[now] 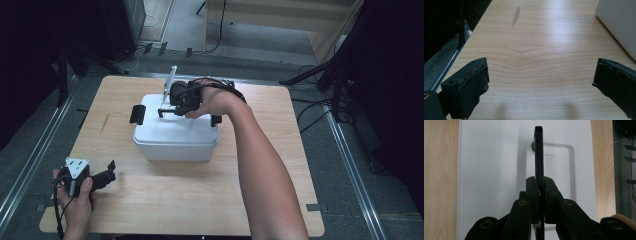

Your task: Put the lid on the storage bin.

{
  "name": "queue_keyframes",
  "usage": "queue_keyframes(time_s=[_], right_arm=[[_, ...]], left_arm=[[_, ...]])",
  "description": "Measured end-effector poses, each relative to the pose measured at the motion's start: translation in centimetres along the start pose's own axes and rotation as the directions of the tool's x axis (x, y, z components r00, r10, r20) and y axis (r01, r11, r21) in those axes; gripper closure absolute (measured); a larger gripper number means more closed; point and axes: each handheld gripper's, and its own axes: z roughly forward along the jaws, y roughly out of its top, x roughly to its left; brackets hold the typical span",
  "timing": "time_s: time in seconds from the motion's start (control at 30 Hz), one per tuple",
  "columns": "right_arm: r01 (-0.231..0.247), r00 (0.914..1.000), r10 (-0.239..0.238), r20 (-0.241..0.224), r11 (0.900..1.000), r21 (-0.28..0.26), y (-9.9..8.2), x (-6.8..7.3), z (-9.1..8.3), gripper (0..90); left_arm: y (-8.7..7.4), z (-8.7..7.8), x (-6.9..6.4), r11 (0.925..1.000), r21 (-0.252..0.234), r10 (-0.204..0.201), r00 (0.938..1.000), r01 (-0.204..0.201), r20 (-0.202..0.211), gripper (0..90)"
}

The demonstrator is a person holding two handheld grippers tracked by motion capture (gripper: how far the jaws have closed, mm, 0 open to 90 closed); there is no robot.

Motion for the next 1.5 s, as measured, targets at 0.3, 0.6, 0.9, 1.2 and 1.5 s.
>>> queue_keyframes(time_s=[0.3, 0.6, 0.9, 1.2, 1.5], right_arm=[[-0.021, 0.9993, 0.021, -0.031, 0.9996, -0.019, -0.3, 0.4, 0.3, 64.3], [-0.046, 0.9978, 0.044, -0.049, 0.9986, -0.027, -1.0, 1.0, 0.3, 36.8], [-0.078, 0.9961, 0.077, -0.043, 0.9969, -0.013, -1.5, 1.6, -0.5, 18.0], [-0.123, 0.9914, 0.122, -0.046, 0.9924, -0.008, -3.2, 1.4, -1.6, 1.7], [-0.152, 0.988, 0.152, -0.029, 0.9883, -0.013, -5.0, 1.3, -3.1, 0.0]], left_arm=[[0.0, 0.0, 0.0, 1.0, 0.005, -0.003, 1.0, 0.003, 0.002, 0.6], [0.1, 0.0, 0.0, 0.9999, 0.009, 0.005, 1.0, -0.005, -0.001, 0.6], [0.1, 0.1, 0.0, 1.0, 0.009, 0.002, 1.0, -0.002, -0.003, 0.6], [0.1, 0.1, 0.0, 0.9999, 0.009, -0.004, 1.0, 0.004, -0.002, 0.6], [0.1, 0.1, 0.0, 1.0, 0.009, -0.002, 1.0, 0.002, -0.003, 0.6]])
